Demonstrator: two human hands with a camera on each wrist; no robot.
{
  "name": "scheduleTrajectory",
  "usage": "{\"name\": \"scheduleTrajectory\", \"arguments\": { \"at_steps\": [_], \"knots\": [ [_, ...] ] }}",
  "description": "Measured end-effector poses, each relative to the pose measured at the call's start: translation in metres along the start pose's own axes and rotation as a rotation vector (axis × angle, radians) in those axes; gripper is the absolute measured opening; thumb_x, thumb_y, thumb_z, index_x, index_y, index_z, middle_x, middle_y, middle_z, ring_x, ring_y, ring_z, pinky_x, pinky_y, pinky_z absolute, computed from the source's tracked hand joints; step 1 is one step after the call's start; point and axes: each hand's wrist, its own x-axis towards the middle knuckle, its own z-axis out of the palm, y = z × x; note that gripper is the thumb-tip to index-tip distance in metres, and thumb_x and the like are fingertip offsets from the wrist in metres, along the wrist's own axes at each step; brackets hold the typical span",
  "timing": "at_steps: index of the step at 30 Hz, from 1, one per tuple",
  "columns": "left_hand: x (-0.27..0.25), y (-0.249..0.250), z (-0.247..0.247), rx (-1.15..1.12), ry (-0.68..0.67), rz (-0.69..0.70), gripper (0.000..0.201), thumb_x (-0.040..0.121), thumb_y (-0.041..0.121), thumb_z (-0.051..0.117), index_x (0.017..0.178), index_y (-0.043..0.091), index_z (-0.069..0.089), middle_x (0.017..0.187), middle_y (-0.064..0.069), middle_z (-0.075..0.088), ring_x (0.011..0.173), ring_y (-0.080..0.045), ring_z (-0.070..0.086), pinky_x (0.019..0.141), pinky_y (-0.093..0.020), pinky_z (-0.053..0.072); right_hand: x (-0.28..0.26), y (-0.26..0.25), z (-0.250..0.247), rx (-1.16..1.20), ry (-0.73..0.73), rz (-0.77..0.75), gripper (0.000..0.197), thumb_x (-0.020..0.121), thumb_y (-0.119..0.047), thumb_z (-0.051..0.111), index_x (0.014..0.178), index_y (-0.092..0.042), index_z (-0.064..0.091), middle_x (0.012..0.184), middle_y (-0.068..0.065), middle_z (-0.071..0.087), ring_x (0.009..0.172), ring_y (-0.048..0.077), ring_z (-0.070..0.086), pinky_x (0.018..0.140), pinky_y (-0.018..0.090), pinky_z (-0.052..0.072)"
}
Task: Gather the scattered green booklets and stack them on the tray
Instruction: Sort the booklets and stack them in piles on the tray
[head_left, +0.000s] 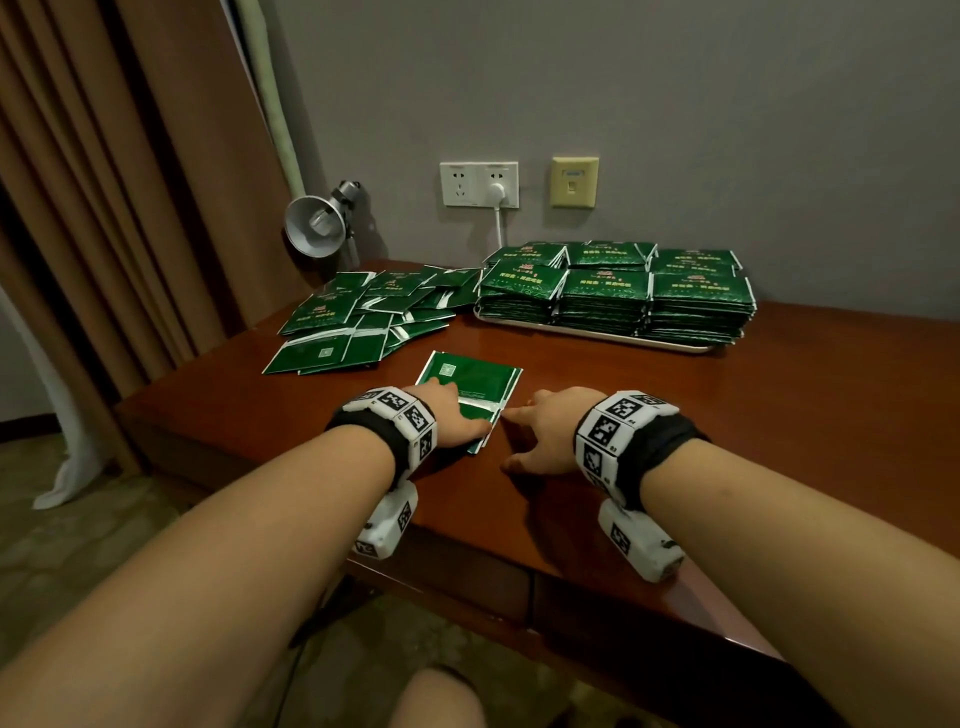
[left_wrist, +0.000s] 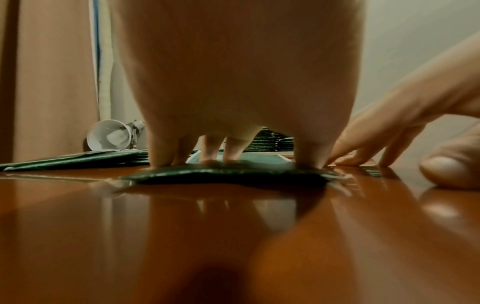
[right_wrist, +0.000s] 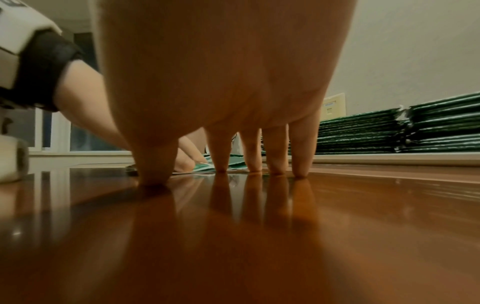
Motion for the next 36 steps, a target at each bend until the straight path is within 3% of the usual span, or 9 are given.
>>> {"name": "scheduleTrajectory", "arguments": {
  "at_steps": [2,5,10,16,20,25,29,33,36],
  "knots": [
    [0.0,0.0,-0.001,-0.018,0.038,0.039,0.084,0.08,0.072,0.046,0.14,0.013,0.042,0.141,-0.013,0.046,0.121,-0.029,0.052,0.092,-0.038,0.048,0.001,0.0,-0.002,-0.007,0.018,-0.003,0.082,0.078,-0.082,0.038,0.149,-0.044,0.021,0.144,0.002,0.041,0.121,0.032,0.05,0.087,0.041,0.051],
    [-0.003,0.002,-0.001,-0.003,0.075,0.055,0.073,0.08,0.067,0.049,0.131,0.015,0.048,0.131,-0.012,0.05,0.112,-0.032,0.054,0.081,-0.036,0.047,0.0,-0.001,-0.004,-0.006,0.029,-0.005,0.081,0.079,-0.081,0.04,0.149,-0.044,0.023,0.138,0.002,0.045,0.117,0.03,0.053,0.084,0.039,0.052],
    [-0.007,0.003,0.0,-0.027,0.093,0.021,0.093,0.075,0.074,0.053,0.146,0.019,0.032,0.143,-0.014,0.037,0.126,-0.038,0.043,0.095,-0.042,0.044,0.0,-0.001,-0.005,0.01,0.029,-0.005,0.08,0.079,-0.079,0.043,0.148,-0.043,0.023,0.133,0.003,0.048,0.114,0.03,0.054,0.083,0.038,0.052],
    [-0.013,0.003,-0.003,-0.108,0.12,0.002,0.082,0.076,0.07,0.052,0.141,0.021,0.037,0.136,-0.012,0.039,0.122,-0.035,0.044,0.095,-0.044,0.044,0.0,0.0,-0.007,0.027,0.046,-0.03,0.068,0.085,-0.069,0.048,0.144,-0.038,0.032,0.124,0.003,0.053,0.108,0.028,0.057,0.072,0.032,0.047],
    [-0.013,0.0,-0.006,-0.102,0.121,-0.013,0.074,0.079,0.069,0.043,0.139,0.027,0.044,0.137,-0.012,0.037,0.124,-0.035,0.039,0.098,-0.047,0.041,0.001,0.001,-0.009,0.07,0.069,-0.011,0.044,0.09,-0.052,0.051,0.127,-0.028,0.049,0.11,0.001,0.061,0.095,0.024,0.06,0.072,0.031,0.05],
    [-0.011,0.002,-0.006,-0.17,0.142,-0.044,0.051,0.084,0.042,0.053,0.129,0.019,0.047,0.126,-0.012,0.039,0.115,-0.034,0.043,0.092,-0.043,0.043,0.022,0.006,-0.016,0.105,0.077,0.113,0.027,0.092,-0.044,0.05,0.101,-0.02,0.061,0.096,0.001,0.065,0.086,0.023,0.062,0.074,0.032,0.053],
    [-0.006,0.003,-0.005,-0.211,0.156,-0.088,0.055,0.087,0.042,0.057,0.131,0.012,0.041,0.13,-0.016,0.039,0.119,-0.035,0.042,0.095,-0.043,0.04,0.065,0.024,-0.018,0.21,0.106,0.308,0.014,0.078,-0.029,0.064,0.088,-0.02,0.067,0.083,0.0,0.066,0.071,0.025,0.059,0.071,0.031,0.052],
    [0.0,0.0,-0.005,-0.289,0.161,-0.093,0.058,0.085,0.042,0.063,0.13,0.013,0.04,0.131,-0.016,0.04,0.119,-0.035,0.043,0.098,-0.045,0.043,0.161,0.075,0.016,0.311,0.033,0.354,0.048,0.065,-0.024,0.074,0.109,-0.032,0.055,0.097,0.002,0.065,0.071,0.033,0.069,0.066,0.062,0.055],
    [0.002,-0.001,-0.005,-0.366,0.192,-0.115,0.064,0.081,0.038,0.07,0.13,0.014,0.036,0.13,-0.016,0.041,0.118,-0.034,0.044,0.096,-0.042,0.043,0.156,0.062,0.003,0.368,-0.018,0.317,0.067,0.072,-0.024,0.078,0.129,-0.026,0.044,0.115,0.004,0.061,0.082,0.037,0.07,0.073,0.063,0.054]
  ]
}}
